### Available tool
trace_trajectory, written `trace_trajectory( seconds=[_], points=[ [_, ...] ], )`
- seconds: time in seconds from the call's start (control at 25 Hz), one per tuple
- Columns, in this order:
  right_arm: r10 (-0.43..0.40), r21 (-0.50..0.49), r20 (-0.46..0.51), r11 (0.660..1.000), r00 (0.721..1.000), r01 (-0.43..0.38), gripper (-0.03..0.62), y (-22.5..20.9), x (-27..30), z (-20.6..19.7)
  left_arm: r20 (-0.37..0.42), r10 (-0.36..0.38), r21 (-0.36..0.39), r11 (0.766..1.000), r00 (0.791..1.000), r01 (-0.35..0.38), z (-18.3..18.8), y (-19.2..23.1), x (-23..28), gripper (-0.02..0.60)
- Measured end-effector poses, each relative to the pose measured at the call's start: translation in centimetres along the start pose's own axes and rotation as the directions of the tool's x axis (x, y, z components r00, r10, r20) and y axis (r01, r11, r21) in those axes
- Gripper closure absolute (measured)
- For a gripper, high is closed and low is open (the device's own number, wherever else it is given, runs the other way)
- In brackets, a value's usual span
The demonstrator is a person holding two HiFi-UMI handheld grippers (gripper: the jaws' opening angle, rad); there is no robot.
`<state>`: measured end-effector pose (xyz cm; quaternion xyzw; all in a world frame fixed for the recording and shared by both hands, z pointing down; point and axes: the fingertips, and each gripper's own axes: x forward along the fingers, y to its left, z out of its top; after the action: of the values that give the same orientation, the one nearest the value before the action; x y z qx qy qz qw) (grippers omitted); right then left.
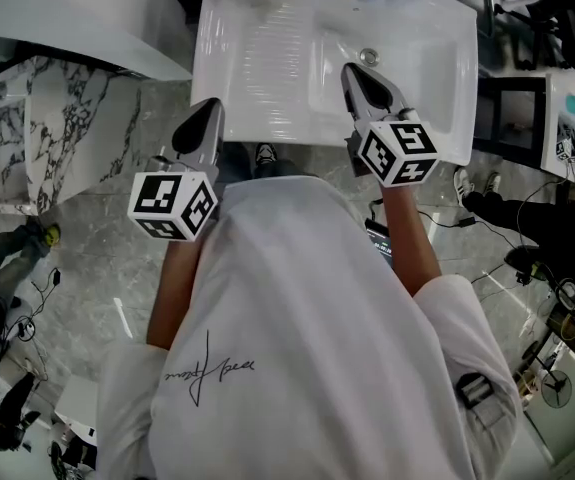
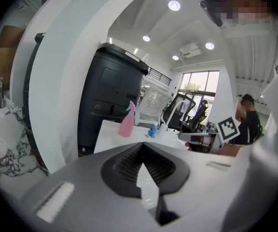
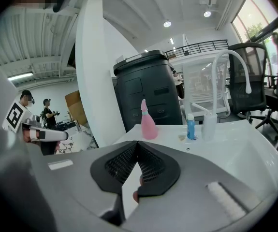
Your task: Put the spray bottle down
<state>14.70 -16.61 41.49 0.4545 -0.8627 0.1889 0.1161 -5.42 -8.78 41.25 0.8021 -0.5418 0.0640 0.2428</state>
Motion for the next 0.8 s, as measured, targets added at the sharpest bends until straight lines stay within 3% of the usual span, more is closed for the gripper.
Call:
trace_trajectory(
  seconds=[0.36,0.8],
  points=[
    [0.02,0.003,-0.028,1.0,0.999,-0.02,0.598,0.8,-1.2,-1.0,0.038,0.055,-0.025,0.998,0.998,-0.054,1.0,1.1,-0.5,0.529],
    [0.076,-0.061,-0.051,0.995,0.996,-0.08,0.599,1.9,-1.8,-0.5,0.034,0.091,-0.019,0.996,0.995,-0.09,0.9,1.4,-0.8,0.541]
  ],
)
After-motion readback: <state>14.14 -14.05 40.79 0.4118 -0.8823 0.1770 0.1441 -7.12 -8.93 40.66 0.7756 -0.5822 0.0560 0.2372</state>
